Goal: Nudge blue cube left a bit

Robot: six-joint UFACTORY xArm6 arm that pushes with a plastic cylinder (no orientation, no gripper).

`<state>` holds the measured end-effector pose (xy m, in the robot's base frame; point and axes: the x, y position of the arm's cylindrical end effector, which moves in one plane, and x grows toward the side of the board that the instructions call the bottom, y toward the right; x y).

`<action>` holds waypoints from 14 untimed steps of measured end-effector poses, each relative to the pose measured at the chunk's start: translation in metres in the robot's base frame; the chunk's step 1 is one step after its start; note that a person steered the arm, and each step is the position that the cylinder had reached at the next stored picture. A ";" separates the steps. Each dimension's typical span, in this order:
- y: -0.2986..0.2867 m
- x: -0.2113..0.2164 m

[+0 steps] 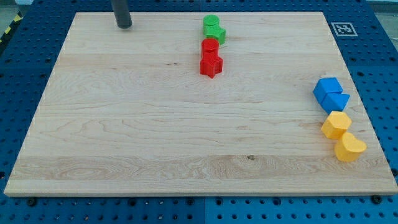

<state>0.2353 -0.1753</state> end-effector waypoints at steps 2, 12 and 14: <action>0.000 0.021; 0.439 0.168; 0.439 0.207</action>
<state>0.4420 0.2635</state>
